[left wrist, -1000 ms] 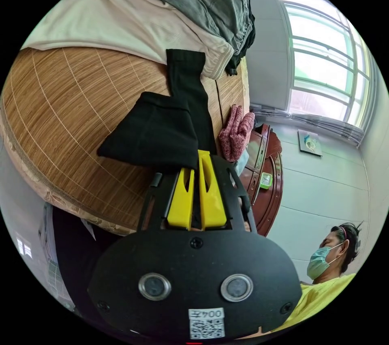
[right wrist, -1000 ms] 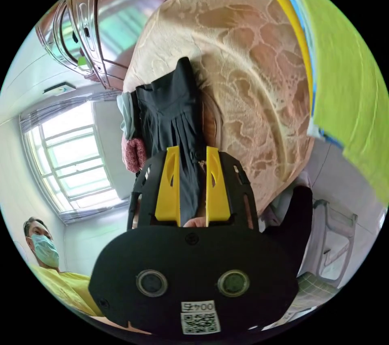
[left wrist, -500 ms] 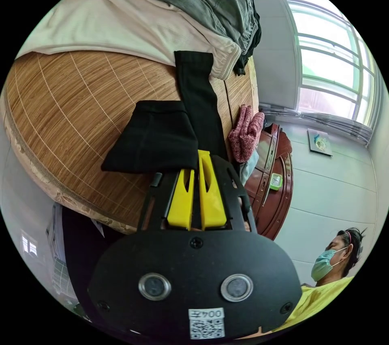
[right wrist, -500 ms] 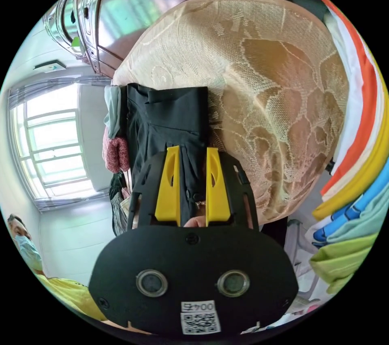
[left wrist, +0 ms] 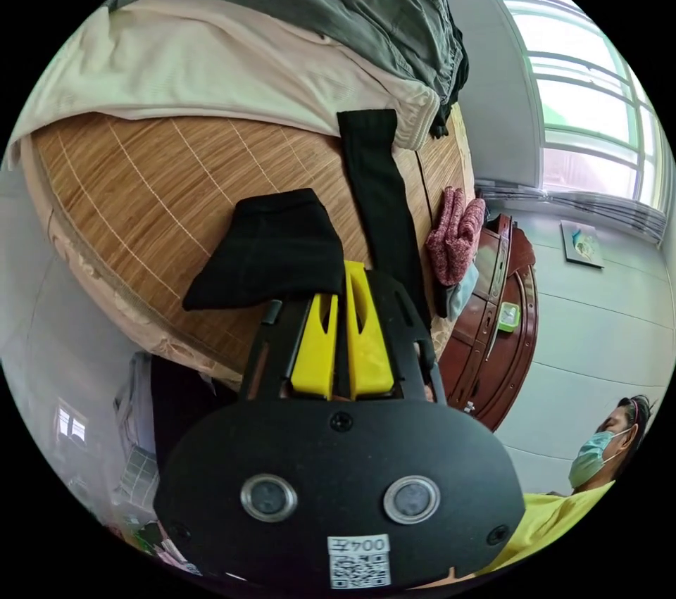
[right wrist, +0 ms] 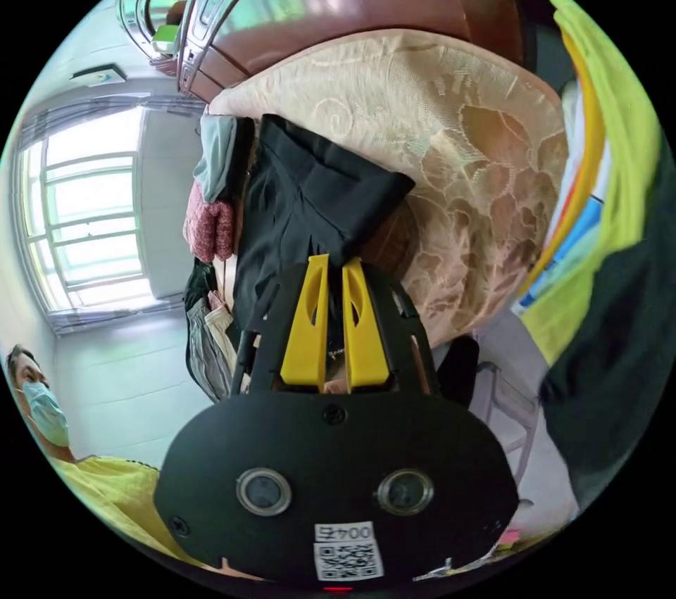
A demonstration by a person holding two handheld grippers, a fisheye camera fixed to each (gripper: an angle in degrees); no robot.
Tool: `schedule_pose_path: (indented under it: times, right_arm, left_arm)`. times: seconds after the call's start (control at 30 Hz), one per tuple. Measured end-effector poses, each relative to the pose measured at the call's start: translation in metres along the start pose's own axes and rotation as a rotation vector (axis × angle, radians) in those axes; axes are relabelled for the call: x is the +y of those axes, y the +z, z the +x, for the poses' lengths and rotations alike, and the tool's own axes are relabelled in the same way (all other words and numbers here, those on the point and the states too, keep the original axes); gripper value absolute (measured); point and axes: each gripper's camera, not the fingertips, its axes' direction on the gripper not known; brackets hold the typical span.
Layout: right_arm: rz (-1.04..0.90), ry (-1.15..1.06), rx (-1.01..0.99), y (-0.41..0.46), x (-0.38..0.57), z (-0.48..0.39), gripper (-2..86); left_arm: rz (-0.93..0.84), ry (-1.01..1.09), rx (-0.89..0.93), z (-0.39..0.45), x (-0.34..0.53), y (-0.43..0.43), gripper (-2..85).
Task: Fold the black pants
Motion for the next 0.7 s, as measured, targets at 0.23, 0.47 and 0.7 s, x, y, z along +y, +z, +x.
schedule_pose_path:
  times: [0.23, 0.47, 0.7]
  right_arm:
    - [-0.066, 0.065, 0.160, -0.029, 0.050, -0.052, 3.9]
    - [-0.078, 0.128, 0.131, -0.016, 0.034, -0.136, 4.0]
    - [-0.097, 0.117, 0.132, 0.011, -0.032, -0.248, 4.0]
  left_arm:
    - [-0.062, -0.034, -0.106, -0.028, -0.005, -0.011, 4.2]
    - [0.007, -0.194, 0.058, -0.008, -0.036, 0.020, 3.8]
    - [0.005, -0.168, 0.068, 0.087, -0.118, 0.076, 3.8]
